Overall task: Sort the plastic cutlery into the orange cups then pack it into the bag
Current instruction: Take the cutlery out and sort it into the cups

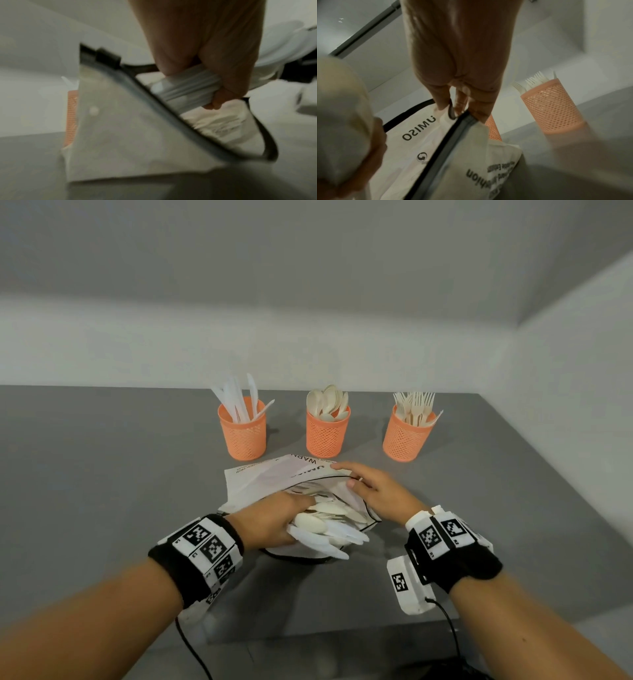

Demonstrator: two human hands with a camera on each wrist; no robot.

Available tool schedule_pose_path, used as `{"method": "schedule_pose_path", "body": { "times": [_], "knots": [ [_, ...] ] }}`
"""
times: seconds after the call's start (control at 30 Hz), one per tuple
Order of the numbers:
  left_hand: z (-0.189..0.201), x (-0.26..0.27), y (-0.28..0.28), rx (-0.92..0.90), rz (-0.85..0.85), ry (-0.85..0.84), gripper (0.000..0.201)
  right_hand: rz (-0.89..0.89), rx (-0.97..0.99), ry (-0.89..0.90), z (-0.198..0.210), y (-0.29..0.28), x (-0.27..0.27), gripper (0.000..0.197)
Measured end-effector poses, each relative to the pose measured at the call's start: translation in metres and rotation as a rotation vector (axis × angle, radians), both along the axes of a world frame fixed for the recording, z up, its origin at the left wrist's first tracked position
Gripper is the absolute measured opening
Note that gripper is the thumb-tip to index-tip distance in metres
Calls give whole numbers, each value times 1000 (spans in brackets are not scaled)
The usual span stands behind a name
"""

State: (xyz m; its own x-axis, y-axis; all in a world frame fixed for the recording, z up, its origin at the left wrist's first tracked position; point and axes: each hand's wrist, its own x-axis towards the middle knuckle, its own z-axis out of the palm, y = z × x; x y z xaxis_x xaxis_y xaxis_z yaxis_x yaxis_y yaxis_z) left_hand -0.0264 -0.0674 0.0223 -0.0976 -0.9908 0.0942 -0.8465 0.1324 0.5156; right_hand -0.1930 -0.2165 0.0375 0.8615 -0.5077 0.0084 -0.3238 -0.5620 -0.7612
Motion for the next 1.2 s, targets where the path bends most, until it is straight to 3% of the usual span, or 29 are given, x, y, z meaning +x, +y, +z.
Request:
{"method": "schedule_pose_path", "body": {
  "times": [0.1,0.17,0.3,0.43,0.53,0.63,0.7,0.8,0.9,1.0,1.03,1.13,1.2],
  "knots": [
    [20,-8,6,-64,59,224,34,33,123,-26,-5,0,0,36],
    [41,-10,9,-113,198,475,26,57,107,0,-7,5,0,30],
    [68,-8,6,-123,344,1036,15,271,-233,191,-19,21,2,21],
    [71,-2,1,-81,397,1403,16,470,-491,400,-40,28,7,30],
    [67,0,-4,-46,460,1496,13,540,-578,544,-43,30,12,32],
    [56,4,-13,25,525,1558,13,494,-341,489,-30,28,16,31],
    [50,6,-19,52,555,1611,11,366,-108,313,-17,20,22,19],
    [46,5,-28,36,579,1664,15,-10,18,-89,5,7,36,8],
    [49,2,-39,13,563,1667,13,-100,67,-334,28,5,49,11],
    [52,-4,-53,-15,586,1685,20,-26,83,-214,37,6,60,34],
    [52,-6,-57,-34,614,1683,21,-11,72,-171,36,4,62,34],
    [52,-8,-67,-88,664,1677,16,55,20,-115,35,0,67,9],
    [50,-7,-71,-101,686,1673,10,98,-16,-69,36,-4,68,23]
  ]
}}
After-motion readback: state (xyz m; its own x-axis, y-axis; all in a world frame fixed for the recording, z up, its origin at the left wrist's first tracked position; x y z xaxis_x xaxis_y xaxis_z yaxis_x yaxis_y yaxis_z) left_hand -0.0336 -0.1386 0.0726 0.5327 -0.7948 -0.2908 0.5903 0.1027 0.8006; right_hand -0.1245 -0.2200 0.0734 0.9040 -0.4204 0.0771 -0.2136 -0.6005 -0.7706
